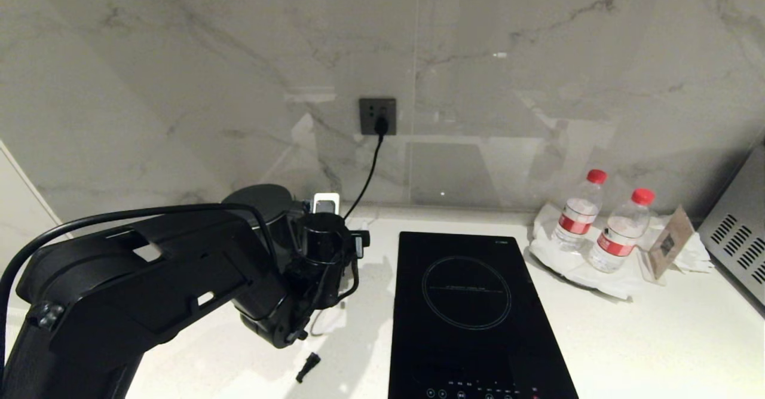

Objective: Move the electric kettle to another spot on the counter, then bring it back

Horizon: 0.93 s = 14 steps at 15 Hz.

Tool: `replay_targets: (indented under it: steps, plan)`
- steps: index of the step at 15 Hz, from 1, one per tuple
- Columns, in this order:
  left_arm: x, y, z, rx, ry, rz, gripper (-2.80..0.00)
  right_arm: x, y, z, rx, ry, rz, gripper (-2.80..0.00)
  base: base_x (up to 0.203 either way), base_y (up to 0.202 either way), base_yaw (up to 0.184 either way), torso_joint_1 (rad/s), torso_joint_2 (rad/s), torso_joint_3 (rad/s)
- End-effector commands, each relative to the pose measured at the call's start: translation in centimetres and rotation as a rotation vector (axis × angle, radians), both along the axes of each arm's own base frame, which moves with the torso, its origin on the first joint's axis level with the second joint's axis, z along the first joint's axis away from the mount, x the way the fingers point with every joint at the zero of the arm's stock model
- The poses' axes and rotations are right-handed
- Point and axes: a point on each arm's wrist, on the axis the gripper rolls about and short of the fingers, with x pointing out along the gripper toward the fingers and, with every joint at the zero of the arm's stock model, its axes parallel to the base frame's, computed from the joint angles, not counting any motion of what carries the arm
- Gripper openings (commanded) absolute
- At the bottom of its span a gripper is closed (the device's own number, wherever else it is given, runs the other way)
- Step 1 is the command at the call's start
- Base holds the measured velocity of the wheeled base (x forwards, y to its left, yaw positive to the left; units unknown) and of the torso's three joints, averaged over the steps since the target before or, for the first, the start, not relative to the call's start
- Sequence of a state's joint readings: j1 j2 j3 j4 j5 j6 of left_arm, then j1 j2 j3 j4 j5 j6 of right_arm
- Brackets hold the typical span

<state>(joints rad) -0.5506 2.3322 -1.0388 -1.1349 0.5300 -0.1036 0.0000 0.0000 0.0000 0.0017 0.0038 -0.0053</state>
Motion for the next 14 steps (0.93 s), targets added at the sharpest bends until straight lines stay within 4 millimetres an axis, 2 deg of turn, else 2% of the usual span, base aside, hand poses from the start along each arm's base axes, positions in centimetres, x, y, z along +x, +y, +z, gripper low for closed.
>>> replay_targets:
  steps: [1,8,14]
  plan:
    - [0.3,0.1,0.0,-0.006,-0.010,0.010,0.00,0.0,0.0,0.0,-0.001,-0.002,0.001,-2.80,0.000,0.000,0.000,0.000,0.00,0.000]
    - [0.9,1.1,0.0,-0.006,-0.010,0.038,0.00,0.0,0.0,0.0,-0.001,-0.002,0.001,-2.80,0.000,0.000,0.000,0.000,0.00,0.000]
    - [0.6,1.4,0.2,-0.009,-0.012,0.044,0.00,0.0,0.0,0.0,-0.001,-0.001,0.001,-2.80,0.000,0.000,0.000,0.000,0.00,0.000]
